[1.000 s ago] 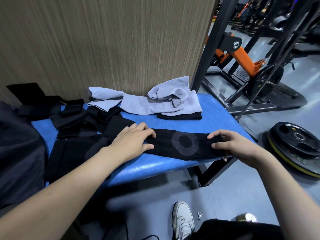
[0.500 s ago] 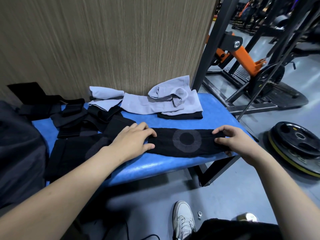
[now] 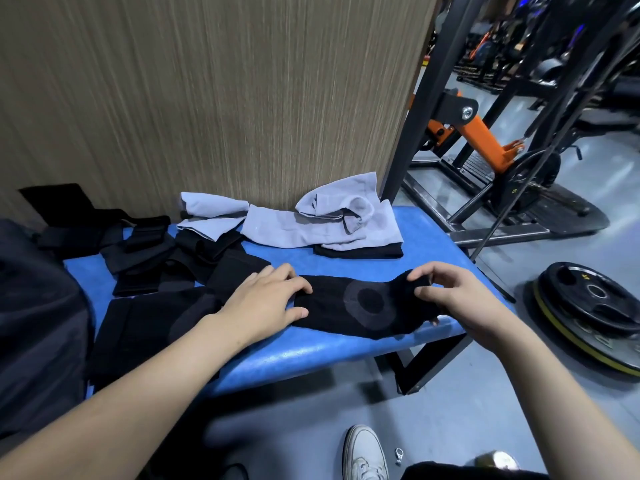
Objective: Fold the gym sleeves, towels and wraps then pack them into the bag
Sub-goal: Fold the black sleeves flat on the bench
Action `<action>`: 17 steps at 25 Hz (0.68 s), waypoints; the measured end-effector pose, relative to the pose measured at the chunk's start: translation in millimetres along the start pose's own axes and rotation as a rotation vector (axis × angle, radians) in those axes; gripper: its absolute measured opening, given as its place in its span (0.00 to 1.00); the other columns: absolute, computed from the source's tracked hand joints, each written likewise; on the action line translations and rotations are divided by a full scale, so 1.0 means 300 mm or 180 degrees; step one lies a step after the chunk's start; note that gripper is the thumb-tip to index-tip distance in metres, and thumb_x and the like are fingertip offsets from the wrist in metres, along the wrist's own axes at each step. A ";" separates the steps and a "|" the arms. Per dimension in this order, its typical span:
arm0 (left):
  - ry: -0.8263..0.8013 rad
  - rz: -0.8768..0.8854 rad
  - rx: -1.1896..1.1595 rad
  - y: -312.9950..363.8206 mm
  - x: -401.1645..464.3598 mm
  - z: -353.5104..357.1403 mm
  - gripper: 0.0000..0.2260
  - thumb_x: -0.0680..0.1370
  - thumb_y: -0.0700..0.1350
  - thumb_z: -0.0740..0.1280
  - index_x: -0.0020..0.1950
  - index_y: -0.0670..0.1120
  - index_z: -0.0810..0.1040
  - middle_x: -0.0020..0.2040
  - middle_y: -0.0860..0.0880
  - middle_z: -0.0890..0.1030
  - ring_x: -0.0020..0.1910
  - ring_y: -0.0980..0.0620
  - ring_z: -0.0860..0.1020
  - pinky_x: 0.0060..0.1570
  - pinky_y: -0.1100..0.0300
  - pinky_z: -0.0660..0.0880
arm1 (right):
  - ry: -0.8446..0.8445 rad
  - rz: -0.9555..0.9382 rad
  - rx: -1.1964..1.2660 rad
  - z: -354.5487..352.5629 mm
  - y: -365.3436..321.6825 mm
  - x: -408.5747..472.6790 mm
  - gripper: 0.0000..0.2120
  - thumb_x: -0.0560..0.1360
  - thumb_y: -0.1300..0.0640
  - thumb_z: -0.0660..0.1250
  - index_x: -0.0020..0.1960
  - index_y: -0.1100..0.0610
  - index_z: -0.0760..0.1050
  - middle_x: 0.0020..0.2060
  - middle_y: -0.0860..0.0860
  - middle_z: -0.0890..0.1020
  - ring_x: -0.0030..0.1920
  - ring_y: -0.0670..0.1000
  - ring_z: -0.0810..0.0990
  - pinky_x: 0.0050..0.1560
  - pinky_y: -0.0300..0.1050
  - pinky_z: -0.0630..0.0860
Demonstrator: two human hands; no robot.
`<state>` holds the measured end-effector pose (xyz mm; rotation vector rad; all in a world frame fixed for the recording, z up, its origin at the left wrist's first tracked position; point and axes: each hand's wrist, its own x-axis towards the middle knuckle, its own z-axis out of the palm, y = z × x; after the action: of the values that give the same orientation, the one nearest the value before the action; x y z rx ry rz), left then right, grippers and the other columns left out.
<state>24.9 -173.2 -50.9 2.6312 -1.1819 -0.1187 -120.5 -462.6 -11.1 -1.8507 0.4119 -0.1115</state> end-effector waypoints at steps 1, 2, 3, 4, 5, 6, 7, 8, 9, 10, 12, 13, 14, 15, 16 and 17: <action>0.0000 -0.0001 -0.0012 0.000 0.001 -0.001 0.17 0.79 0.60 0.64 0.67 0.61 0.70 0.58 0.58 0.68 0.57 0.55 0.66 0.64 0.58 0.65 | -0.0012 -0.0041 0.0001 0.019 -0.015 0.001 0.09 0.76 0.70 0.66 0.49 0.59 0.81 0.43 0.58 0.75 0.34 0.56 0.75 0.31 0.49 0.75; -0.0006 0.0000 -0.0023 0.000 0.002 -0.001 0.17 0.79 0.60 0.64 0.67 0.61 0.71 0.58 0.58 0.68 0.57 0.54 0.66 0.64 0.58 0.65 | -0.0027 -0.0070 0.0006 0.037 -0.027 0.003 0.08 0.76 0.71 0.66 0.50 0.61 0.80 0.43 0.58 0.74 0.33 0.56 0.75 0.30 0.48 0.75; -0.0011 0.0002 -0.0040 0.001 0.003 -0.001 0.17 0.79 0.59 0.65 0.67 0.60 0.71 0.58 0.58 0.69 0.57 0.54 0.66 0.64 0.58 0.65 | -0.0048 -0.0089 0.0020 0.055 -0.038 0.007 0.07 0.76 0.71 0.66 0.50 0.62 0.79 0.43 0.58 0.74 0.31 0.55 0.74 0.30 0.48 0.75; -0.0010 0.0004 -0.0066 0.001 0.003 -0.001 0.17 0.79 0.59 0.65 0.67 0.60 0.71 0.58 0.58 0.69 0.57 0.54 0.66 0.64 0.57 0.65 | -0.0078 -0.0106 0.0042 0.072 -0.049 0.013 0.07 0.76 0.71 0.66 0.50 0.63 0.79 0.42 0.58 0.73 0.31 0.56 0.74 0.30 0.48 0.75; -0.0008 0.0004 -0.0098 -0.001 0.002 -0.002 0.17 0.78 0.59 0.65 0.67 0.60 0.71 0.58 0.58 0.69 0.57 0.54 0.66 0.64 0.57 0.65 | -0.0115 -0.0119 0.0069 0.091 -0.059 0.021 0.06 0.76 0.71 0.66 0.50 0.63 0.79 0.42 0.58 0.73 0.31 0.56 0.74 0.30 0.49 0.75; -0.0010 0.0002 -0.0127 -0.002 0.002 -0.003 0.17 0.78 0.59 0.65 0.67 0.60 0.71 0.58 0.58 0.69 0.57 0.54 0.66 0.64 0.57 0.65 | -0.0156 -0.0130 0.0084 0.111 -0.069 0.030 0.06 0.76 0.70 0.67 0.50 0.63 0.79 0.42 0.58 0.72 0.32 0.57 0.73 0.30 0.49 0.75; -0.0015 0.0000 -0.0151 -0.004 0.003 -0.004 0.17 0.78 0.59 0.65 0.66 0.60 0.71 0.58 0.58 0.69 0.57 0.54 0.66 0.64 0.57 0.65 | -0.0196 -0.0140 0.0076 0.133 -0.079 0.041 0.06 0.76 0.70 0.67 0.50 0.62 0.79 0.41 0.57 0.72 0.32 0.57 0.73 0.30 0.49 0.75; -0.0021 0.0000 -0.0169 -0.005 0.004 -0.003 0.17 0.78 0.59 0.65 0.66 0.60 0.71 0.58 0.58 0.69 0.56 0.54 0.66 0.63 0.57 0.65 | -0.0237 -0.0148 0.0044 0.158 -0.090 0.052 0.05 0.76 0.69 0.68 0.50 0.62 0.79 0.41 0.57 0.72 0.32 0.57 0.73 0.31 0.48 0.75; -0.0022 0.0001 -0.0180 -0.006 0.004 -0.002 0.17 0.78 0.59 0.65 0.66 0.60 0.71 0.58 0.58 0.69 0.56 0.54 0.66 0.63 0.57 0.66 | -0.0284 -0.0145 0.0003 0.187 -0.100 0.063 0.05 0.75 0.69 0.68 0.50 0.62 0.79 0.40 0.57 0.71 0.31 0.56 0.72 0.31 0.47 0.75; -0.0018 0.0002 -0.0187 -0.007 0.005 -0.001 0.17 0.78 0.59 0.66 0.66 0.60 0.72 0.58 0.58 0.69 0.56 0.54 0.66 0.63 0.57 0.66 | -0.0338 -0.0136 -0.0035 0.219 -0.110 0.075 0.05 0.75 0.69 0.68 0.50 0.62 0.79 0.40 0.57 0.69 0.32 0.56 0.72 0.30 0.46 0.75; 0.0003 -0.0002 -0.0209 -0.006 0.008 0.002 0.18 0.78 0.60 0.66 0.66 0.59 0.72 0.57 0.58 0.69 0.55 0.53 0.66 0.62 0.56 0.67 | -0.0454 -0.0131 -0.0084 0.283 -0.123 0.096 0.05 0.75 0.69 0.69 0.50 0.63 0.78 0.38 0.56 0.68 0.33 0.55 0.70 0.28 0.45 0.77; 0.0013 -0.0011 -0.0225 -0.007 0.009 0.004 0.18 0.78 0.60 0.66 0.66 0.59 0.72 0.57 0.57 0.70 0.54 0.53 0.66 0.61 0.56 0.67 | -0.0510 -0.0140 -0.0118 0.315 -0.126 0.109 0.05 0.75 0.69 0.69 0.50 0.63 0.78 0.37 0.55 0.68 0.33 0.55 0.70 0.28 0.46 0.77; 0.0020 -0.0019 -0.0242 -0.008 0.009 0.005 0.18 0.78 0.60 0.66 0.66 0.59 0.72 0.57 0.57 0.70 0.54 0.53 0.66 0.61 0.56 0.67 | -0.0555 -0.0151 -0.0167 0.342 -0.128 0.120 0.05 0.75 0.68 0.69 0.50 0.62 0.78 0.36 0.55 0.68 0.32 0.55 0.71 0.28 0.47 0.78; 0.0025 -0.0026 -0.0255 -0.009 0.009 0.007 0.18 0.77 0.60 0.67 0.67 0.59 0.72 0.57 0.57 0.70 0.54 0.53 0.66 0.61 0.55 0.67 | -0.0589 -0.0157 -0.0237 0.367 -0.129 0.130 0.06 0.75 0.68 0.69 0.51 0.62 0.78 0.35 0.55 0.68 0.30 0.55 0.72 0.28 0.48 0.78; 0.0035 -0.0033 -0.0266 -0.010 0.010 0.007 0.19 0.77 0.60 0.67 0.67 0.58 0.72 0.57 0.56 0.70 0.55 0.52 0.66 0.60 0.55 0.68 | -0.0616 -0.0156 -0.0313 0.389 -0.131 0.139 0.06 0.75 0.68 0.69 0.52 0.63 0.78 0.34 0.55 0.68 0.28 0.54 0.74 0.29 0.49 0.78; 0.0048 -0.0047 -0.0286 -0.013 0.011 0.007 0.20 0.77 0.60 0.67 0.67 0.57 0.71 0.58 0.56 0.71 0.56 0.52 0.67 0.60 0.55 0.68 | -0.0639 -0.0149 -0.0383 0.408 -0.131 0.146 0.07 0.75 0.68 0.69 0.52 0.63 0.78 0.33 0.53 0.69 0.27 0.53 0.74 0.29 0.49 0.78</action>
<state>29.6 -173.5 -53.7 2.5589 -1.1254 -0.1509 -36.2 -356.1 -18.8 -1.9686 0.2399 0.0687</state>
